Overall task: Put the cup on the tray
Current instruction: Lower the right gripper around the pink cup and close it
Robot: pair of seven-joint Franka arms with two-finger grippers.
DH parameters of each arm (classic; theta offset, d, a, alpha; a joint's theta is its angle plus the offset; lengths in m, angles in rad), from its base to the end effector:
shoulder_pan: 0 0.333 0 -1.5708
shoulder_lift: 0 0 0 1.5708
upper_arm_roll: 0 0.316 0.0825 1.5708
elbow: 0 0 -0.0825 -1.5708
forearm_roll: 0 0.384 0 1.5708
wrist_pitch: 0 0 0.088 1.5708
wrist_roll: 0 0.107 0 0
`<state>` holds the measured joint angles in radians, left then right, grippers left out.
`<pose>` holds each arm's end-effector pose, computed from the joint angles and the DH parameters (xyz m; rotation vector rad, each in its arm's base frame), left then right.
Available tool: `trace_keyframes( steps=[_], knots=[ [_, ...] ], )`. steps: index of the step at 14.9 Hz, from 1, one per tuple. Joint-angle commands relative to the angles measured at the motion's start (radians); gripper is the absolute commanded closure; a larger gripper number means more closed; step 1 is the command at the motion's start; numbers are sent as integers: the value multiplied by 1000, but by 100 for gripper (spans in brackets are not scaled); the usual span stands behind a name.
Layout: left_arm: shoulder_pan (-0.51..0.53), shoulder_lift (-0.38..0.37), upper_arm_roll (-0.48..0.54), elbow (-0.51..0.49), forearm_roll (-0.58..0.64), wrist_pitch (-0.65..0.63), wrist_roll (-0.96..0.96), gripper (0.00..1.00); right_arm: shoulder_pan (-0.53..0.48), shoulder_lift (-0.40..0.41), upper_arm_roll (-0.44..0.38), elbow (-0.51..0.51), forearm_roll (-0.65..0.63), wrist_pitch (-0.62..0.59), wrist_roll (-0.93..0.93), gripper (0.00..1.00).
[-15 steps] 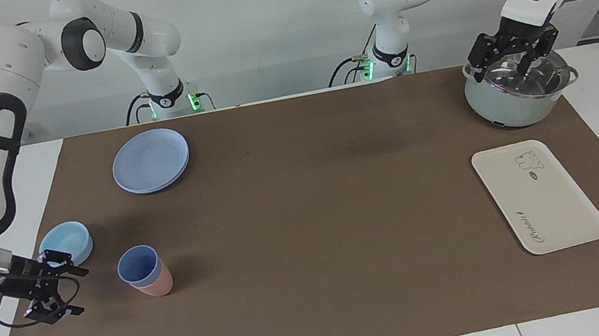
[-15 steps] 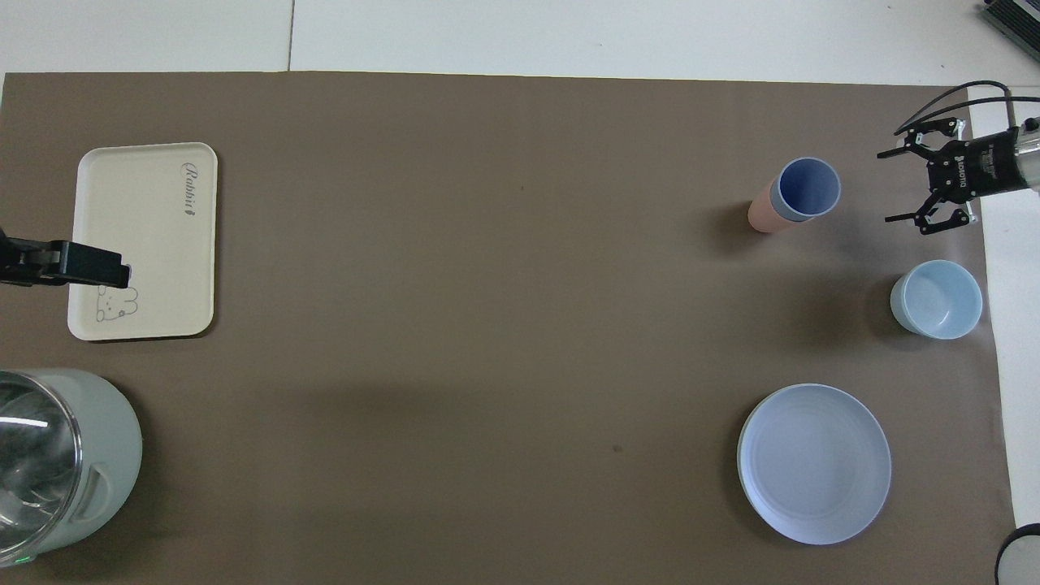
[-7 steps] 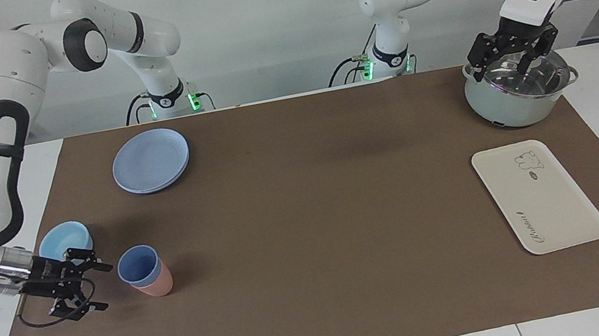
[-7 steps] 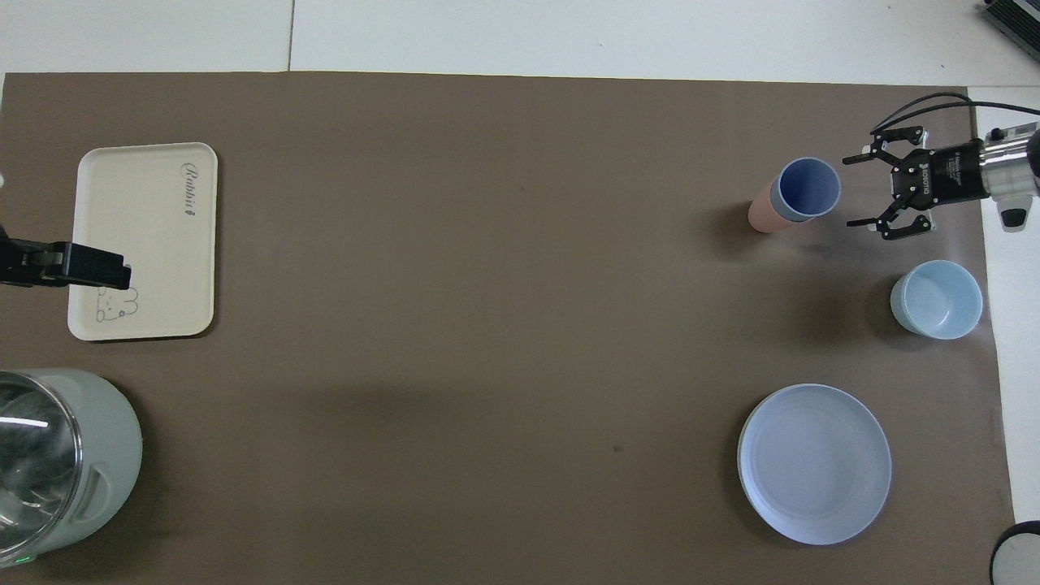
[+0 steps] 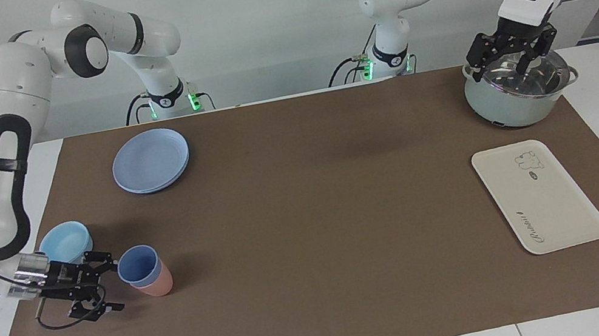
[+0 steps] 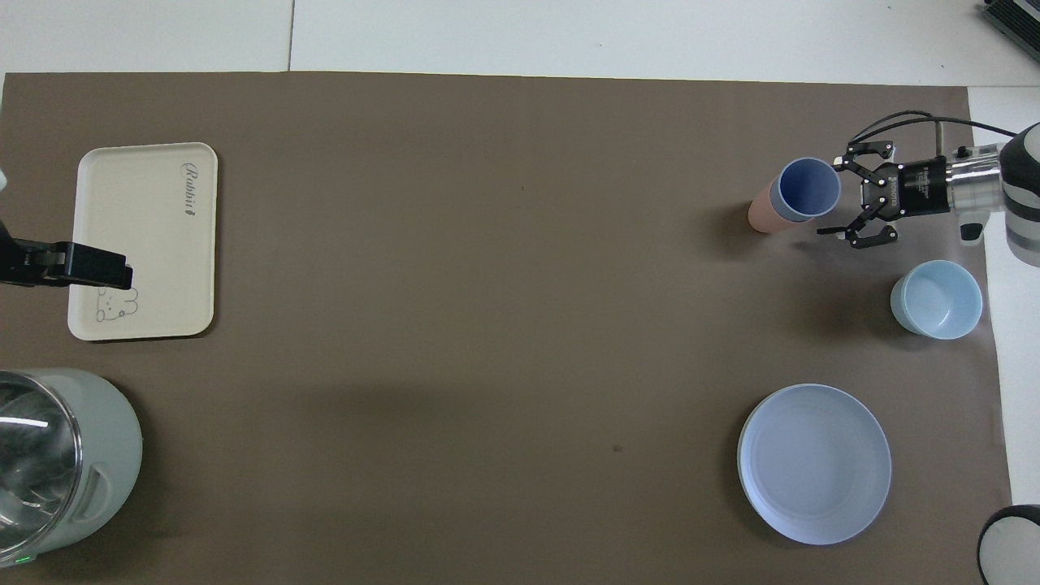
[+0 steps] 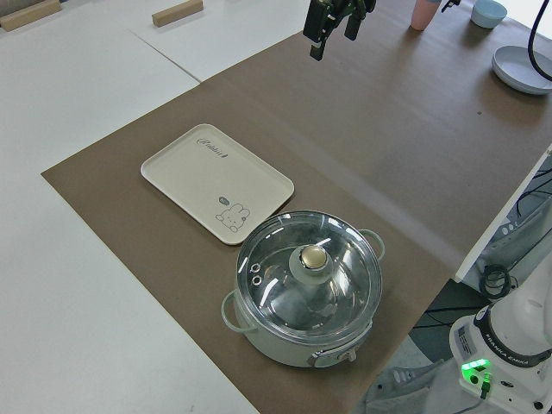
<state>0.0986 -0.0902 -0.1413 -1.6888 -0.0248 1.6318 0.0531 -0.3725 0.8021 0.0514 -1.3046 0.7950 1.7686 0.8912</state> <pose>0.5309 -0.0286 0.6224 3.1258 -0.1475 0.0507 0.6990 -0.1757 0.2635 -1.7318 1.6574 0.6696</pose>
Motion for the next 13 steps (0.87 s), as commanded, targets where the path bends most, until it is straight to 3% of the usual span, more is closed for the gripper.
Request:
trace_keyframes(
  steps=[1, 13],
  knots=[
    [3, -2, -6, 0, 14, 9, -15, 0, 3, 0, 7, -4, 35, -12, -23, 0],
    [-14, -20, -11, -57, 16, 46, -9, 0, 9, -46, 7, -150, 211, -49, -38, 0]
  ],
)
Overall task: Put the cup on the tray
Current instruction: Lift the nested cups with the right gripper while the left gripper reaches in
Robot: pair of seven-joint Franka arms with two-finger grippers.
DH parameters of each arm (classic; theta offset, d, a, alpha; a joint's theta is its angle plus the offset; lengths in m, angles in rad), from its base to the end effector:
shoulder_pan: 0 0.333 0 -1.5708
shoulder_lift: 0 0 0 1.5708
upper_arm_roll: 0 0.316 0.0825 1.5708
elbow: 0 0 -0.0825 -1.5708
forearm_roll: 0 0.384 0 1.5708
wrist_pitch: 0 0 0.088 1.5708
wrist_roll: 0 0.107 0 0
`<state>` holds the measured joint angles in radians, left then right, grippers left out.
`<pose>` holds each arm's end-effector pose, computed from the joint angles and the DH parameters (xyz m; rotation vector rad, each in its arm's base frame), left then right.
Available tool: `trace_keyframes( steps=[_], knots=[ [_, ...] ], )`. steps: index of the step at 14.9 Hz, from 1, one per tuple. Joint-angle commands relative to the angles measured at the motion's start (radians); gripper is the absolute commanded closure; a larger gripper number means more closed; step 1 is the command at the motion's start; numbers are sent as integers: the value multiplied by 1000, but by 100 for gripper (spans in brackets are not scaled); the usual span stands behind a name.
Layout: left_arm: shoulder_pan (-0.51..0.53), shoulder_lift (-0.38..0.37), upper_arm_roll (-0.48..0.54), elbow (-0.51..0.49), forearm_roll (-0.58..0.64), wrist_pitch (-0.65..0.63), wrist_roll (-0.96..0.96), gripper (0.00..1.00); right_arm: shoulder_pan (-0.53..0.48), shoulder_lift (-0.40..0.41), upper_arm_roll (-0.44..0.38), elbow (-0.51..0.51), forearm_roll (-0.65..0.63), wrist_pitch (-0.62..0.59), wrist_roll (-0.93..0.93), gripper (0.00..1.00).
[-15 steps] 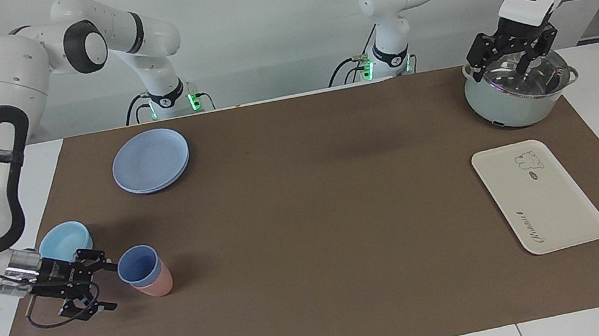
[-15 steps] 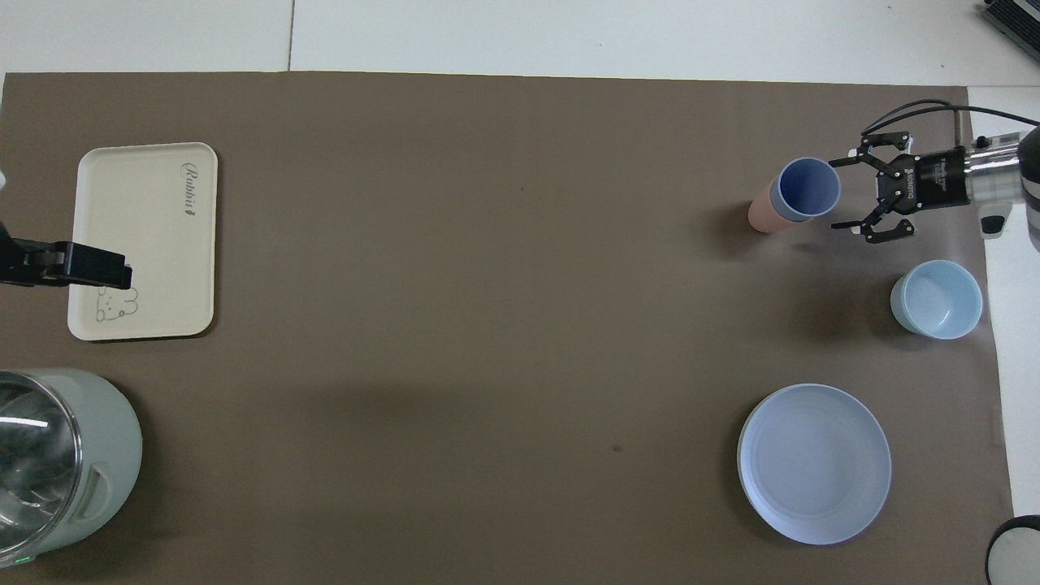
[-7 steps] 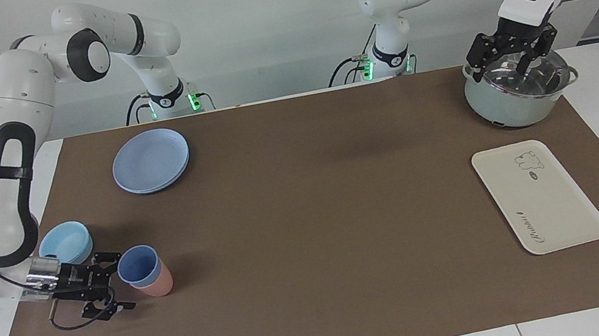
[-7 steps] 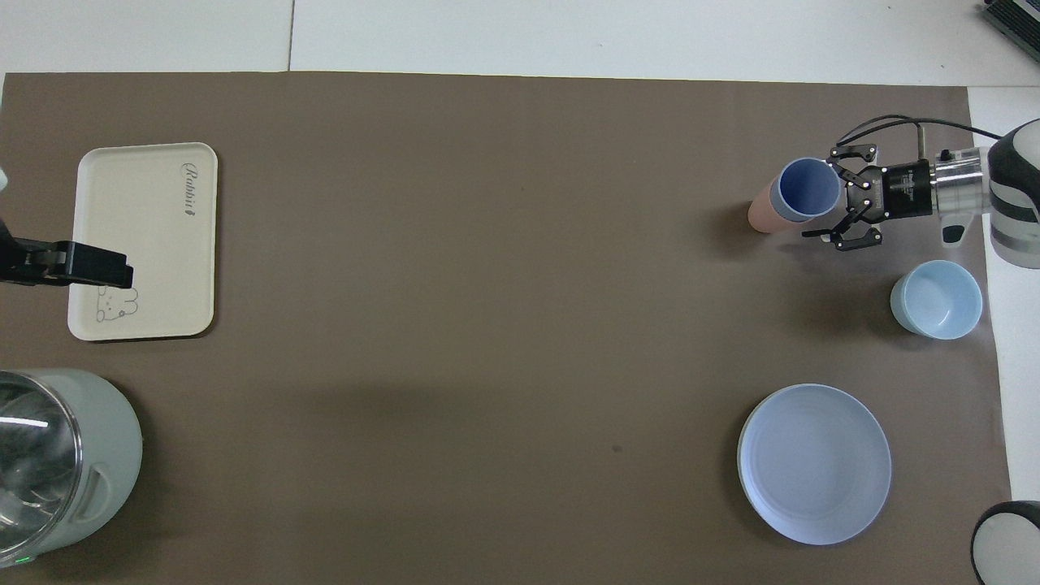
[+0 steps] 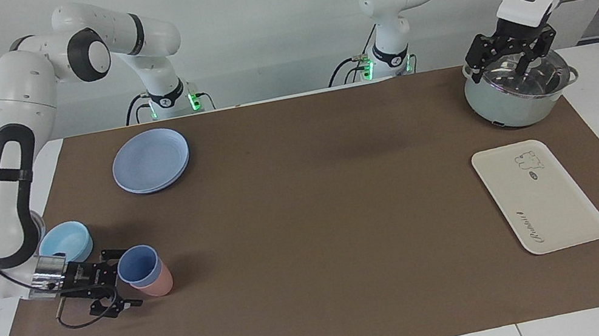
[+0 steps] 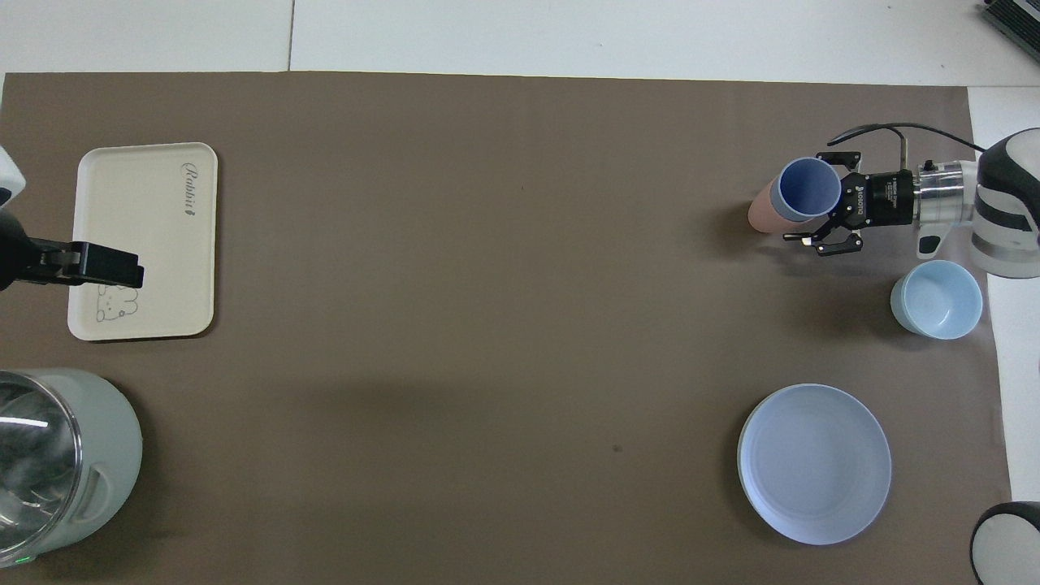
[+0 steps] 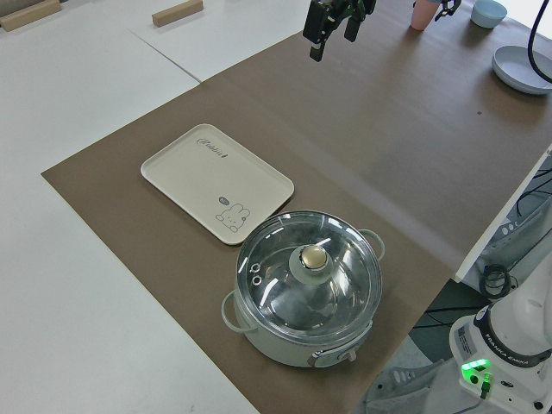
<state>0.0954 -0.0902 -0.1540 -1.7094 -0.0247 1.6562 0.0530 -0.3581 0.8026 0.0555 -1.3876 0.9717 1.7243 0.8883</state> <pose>0.5322 -0.0372 0.6147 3.1255 -0.1714 0.0562 0.6889 -0.1436 0.2388 -1.5459 1.6009 0.8328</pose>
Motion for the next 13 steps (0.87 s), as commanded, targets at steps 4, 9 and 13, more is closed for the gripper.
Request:
trace_keyframes(
  steps=[4, 9, 13],
  knots=[
    [-22, -29, 2, -47, 16, 23, -9, 0, -1, -65, 9, -116, 102, 6, -38, 5],
    [-22, -29, 1, -45, 16, 23, -10, 0, 1, -69, 17, -130, 148, 9, -87, 37],
    [-19, -25, 2, -35, 2, 20, -10, 0, 39, -152, 17, -192, 153, 56, -68, 100]
  ],
)
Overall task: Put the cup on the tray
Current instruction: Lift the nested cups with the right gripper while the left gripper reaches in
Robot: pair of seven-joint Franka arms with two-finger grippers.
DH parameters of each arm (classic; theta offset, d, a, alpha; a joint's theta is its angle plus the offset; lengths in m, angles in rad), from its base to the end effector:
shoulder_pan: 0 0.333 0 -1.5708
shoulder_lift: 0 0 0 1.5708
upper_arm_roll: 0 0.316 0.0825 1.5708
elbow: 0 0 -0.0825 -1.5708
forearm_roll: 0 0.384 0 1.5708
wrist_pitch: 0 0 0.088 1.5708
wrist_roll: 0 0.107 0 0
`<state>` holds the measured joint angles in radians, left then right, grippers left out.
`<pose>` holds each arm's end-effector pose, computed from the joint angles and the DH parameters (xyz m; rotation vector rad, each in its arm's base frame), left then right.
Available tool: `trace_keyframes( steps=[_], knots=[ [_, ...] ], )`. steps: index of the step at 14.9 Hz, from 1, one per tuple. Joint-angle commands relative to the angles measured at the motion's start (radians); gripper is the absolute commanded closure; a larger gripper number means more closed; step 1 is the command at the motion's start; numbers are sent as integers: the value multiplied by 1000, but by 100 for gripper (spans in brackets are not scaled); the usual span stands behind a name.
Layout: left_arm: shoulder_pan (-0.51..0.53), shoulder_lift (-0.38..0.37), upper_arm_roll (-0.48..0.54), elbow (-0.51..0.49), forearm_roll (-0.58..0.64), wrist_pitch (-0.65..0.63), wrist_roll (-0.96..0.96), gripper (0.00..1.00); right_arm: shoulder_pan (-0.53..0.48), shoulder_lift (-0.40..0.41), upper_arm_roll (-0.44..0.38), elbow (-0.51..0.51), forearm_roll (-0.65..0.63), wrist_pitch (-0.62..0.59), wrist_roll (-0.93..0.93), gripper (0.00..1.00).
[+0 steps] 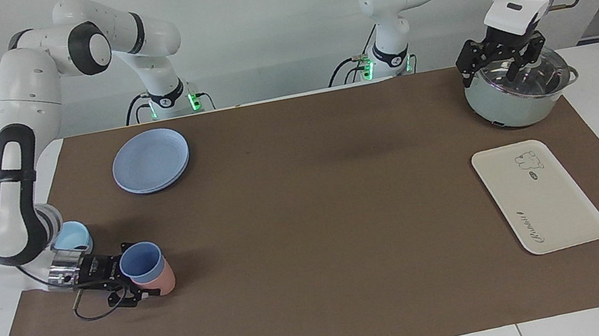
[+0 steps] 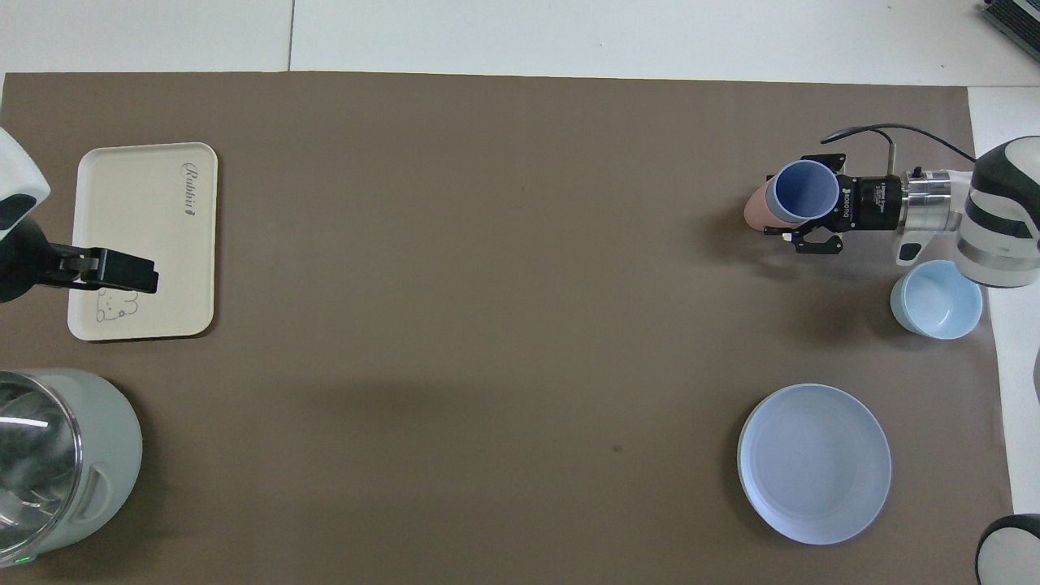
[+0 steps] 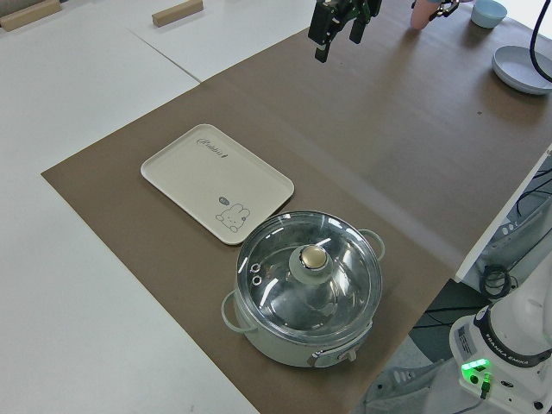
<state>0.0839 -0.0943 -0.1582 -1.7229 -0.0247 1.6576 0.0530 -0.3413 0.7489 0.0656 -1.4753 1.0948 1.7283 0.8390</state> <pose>0.5300 -0.0457 0.6105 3.1251 -0.1956 0.0434 0.6828 -0.1168 0.2484 -1.4585 1.5216 0.8509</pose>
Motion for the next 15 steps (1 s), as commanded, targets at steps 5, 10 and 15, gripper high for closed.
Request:
trace_keyframes(
  steps=[5, 10, 15],
  knots=[
    [-19, -12, 3, -4, -123, 27, -123, 0, 189, -276, 7, -226, 28, 168, -11, 100],
    [-231, -44, -4, -98, -170, 186, -560, 0, 401, -408, 7, -293, 26, 341, 234, 100],
    [-435, -58, -4, -179, -241, 453, -881, 0, 550, -450, 7, -289, 26, 485, 431, 100]
  ],
)
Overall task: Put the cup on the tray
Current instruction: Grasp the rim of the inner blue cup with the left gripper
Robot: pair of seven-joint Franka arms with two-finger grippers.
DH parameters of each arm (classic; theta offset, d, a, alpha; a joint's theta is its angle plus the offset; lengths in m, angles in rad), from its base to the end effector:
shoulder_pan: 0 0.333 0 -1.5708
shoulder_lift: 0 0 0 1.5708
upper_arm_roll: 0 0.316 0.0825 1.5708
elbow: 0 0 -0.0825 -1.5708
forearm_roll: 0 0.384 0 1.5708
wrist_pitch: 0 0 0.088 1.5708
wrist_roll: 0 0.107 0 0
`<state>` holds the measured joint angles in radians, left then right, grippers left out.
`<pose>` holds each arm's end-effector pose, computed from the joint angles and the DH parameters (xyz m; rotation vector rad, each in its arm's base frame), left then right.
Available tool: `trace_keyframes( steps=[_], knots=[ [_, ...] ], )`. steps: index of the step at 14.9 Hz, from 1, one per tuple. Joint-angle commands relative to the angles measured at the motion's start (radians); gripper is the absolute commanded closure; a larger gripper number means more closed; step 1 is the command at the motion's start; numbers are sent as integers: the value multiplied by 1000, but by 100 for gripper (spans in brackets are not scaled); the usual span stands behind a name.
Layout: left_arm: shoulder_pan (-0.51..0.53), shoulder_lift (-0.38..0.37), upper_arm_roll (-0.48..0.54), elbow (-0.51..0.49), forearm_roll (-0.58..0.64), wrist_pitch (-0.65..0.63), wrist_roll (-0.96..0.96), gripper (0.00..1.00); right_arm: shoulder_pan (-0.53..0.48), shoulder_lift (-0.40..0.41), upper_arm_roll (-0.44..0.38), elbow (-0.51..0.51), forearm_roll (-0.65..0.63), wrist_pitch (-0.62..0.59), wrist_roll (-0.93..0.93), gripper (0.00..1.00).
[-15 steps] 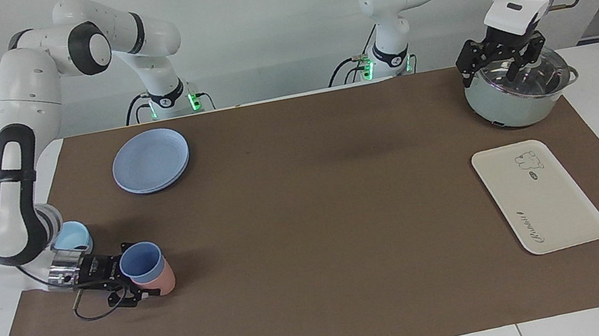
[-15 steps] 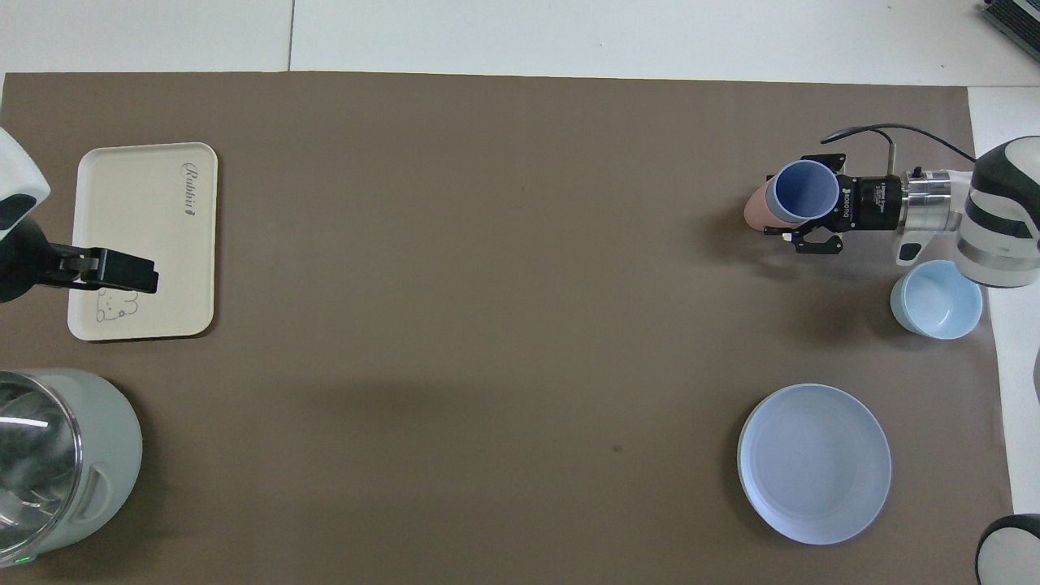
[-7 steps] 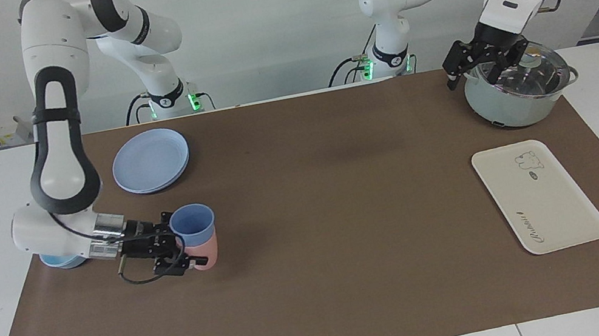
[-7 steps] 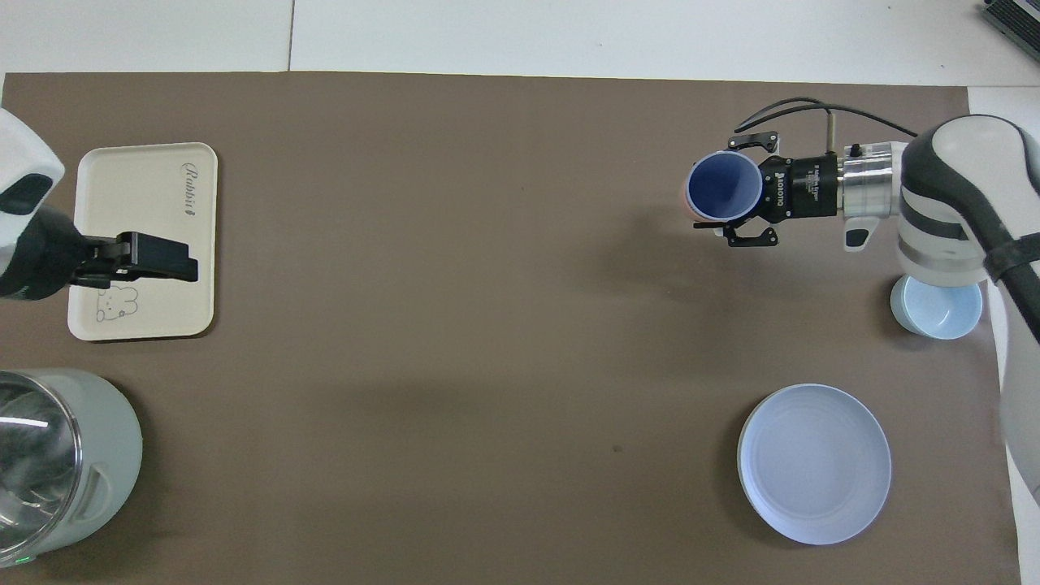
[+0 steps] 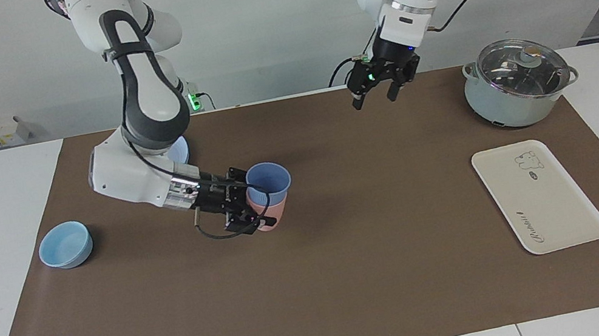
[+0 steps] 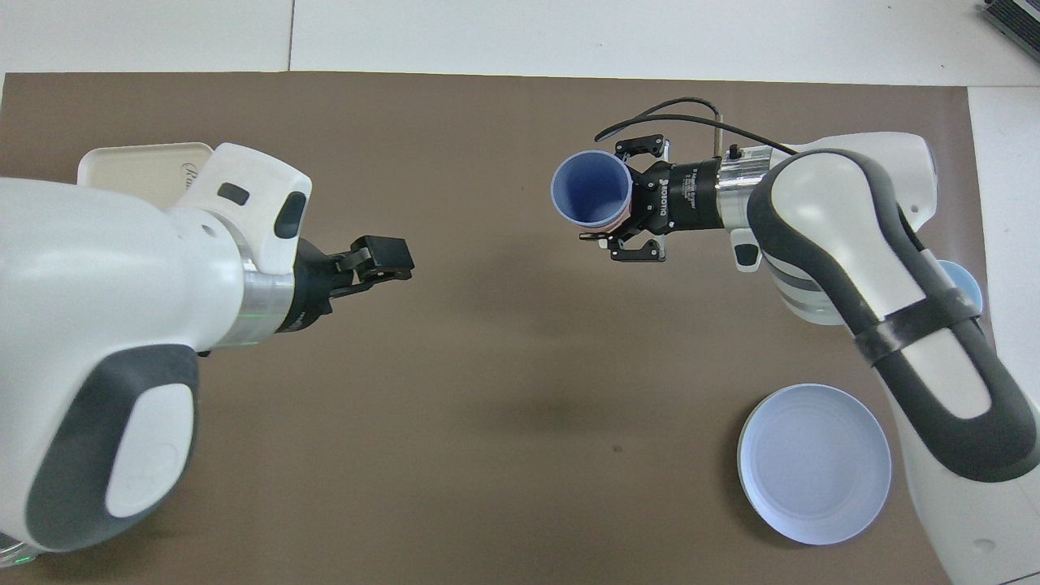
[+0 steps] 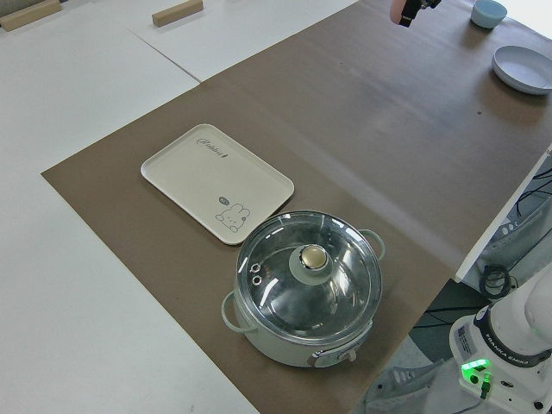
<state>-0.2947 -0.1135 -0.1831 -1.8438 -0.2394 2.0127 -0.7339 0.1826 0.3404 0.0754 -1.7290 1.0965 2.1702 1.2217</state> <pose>0.4829 -0.2713 0.5988 2.7692 0.4560 0.1577 0.6388 0.1991 0.4145 -1.6023 1.6340 0.7121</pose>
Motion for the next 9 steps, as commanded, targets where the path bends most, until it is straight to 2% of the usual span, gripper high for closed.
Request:
trace_keyframes(
  steps=[1, 4, 6, 9],
  knots=[
    [-72, -31, 21, -61, -28, 133, -114, 0, 52, -46, -3, -35, 25, 75, 71, 100],
    [-104, 0, 21, -77, -67, 260, -163, 0, 106, -57, -3, -43, 23, 134, 117, 100],
    [-115, 53, 21, -61, -69, 365, -205, 0, 124, -61, -3, -47, 25, 134, 119, 100],
    [-115, 95, 21, -49, -69, 402, -209, 1, 124, -73, -3, -47, 25, 134, 130, 100]
  ],
)
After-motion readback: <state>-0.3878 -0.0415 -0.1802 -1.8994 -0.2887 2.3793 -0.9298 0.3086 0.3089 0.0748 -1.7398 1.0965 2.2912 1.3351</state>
